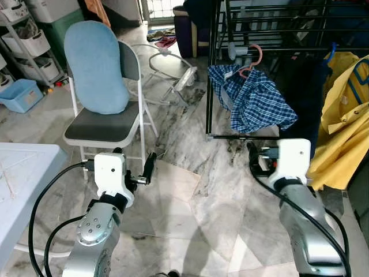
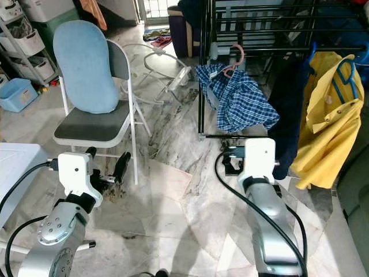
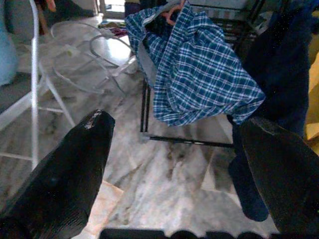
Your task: Hang hanger
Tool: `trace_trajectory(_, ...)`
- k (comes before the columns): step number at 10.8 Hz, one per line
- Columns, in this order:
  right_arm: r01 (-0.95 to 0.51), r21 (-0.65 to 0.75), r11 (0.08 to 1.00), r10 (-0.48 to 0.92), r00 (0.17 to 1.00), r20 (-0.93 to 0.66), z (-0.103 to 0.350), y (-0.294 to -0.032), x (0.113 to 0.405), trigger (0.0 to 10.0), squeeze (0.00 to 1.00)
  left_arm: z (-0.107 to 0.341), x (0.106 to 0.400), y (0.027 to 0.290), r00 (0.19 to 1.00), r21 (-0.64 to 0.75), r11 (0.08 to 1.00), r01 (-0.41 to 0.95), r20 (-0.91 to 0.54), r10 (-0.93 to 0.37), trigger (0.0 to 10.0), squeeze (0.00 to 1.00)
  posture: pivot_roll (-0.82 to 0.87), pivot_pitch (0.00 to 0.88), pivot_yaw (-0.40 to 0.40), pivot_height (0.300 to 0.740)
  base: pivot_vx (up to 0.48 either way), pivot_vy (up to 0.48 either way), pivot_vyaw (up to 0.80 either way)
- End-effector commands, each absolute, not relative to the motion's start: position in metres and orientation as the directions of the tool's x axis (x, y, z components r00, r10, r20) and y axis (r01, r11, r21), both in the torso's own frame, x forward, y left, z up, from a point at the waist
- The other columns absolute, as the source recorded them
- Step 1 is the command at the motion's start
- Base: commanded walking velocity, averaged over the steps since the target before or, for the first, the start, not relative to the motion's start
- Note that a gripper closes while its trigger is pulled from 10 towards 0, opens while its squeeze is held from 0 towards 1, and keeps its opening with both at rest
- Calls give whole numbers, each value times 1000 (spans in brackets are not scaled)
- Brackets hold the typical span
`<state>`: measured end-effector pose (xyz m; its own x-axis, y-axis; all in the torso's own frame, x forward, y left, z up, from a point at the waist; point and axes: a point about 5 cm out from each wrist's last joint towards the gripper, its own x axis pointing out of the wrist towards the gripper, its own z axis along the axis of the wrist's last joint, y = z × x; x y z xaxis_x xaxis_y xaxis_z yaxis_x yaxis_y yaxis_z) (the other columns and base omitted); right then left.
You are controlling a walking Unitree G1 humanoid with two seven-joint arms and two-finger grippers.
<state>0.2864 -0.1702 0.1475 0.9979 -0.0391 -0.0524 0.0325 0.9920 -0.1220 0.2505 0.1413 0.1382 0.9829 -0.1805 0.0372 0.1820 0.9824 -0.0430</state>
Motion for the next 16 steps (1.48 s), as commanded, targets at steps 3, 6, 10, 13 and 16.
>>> trace_trajectory(3,35,-71,997,-39,998,-47,148,-165,290,10000,0,137,252,141,983,-40,983,181,36,-180,10000,0,-99,97,98,740,270,0,0)
trace_trajectory(6,32,-60,998,-34,998,-47,148,-172,290,10000,0,137,254,141,983,-41,982,183,37,-182,10000,0,-100,101,97,740,319,0,0)
trace_trajectory(10,43,-57,997,-46,997,-55,147,-174,291,10000,0,135,252,139,981,-48,980,193,33,-191,10000,0,-100,101,97,740,391,0,0)
trace_trajectory(13,58,-77,995,-62,997,-43,148,-177,292,10000,0,135,252,139,980,-44,980,195,33,-194,10000,0,-100,101,97,740,399,0,0)
trace_trajectory(16,61,-87,994,-65,997,-44,147,-178,293,10000,0,134,252,139,980,-45,979,197,31,-196,10000,0,-97,93,94,740,396,0,0)
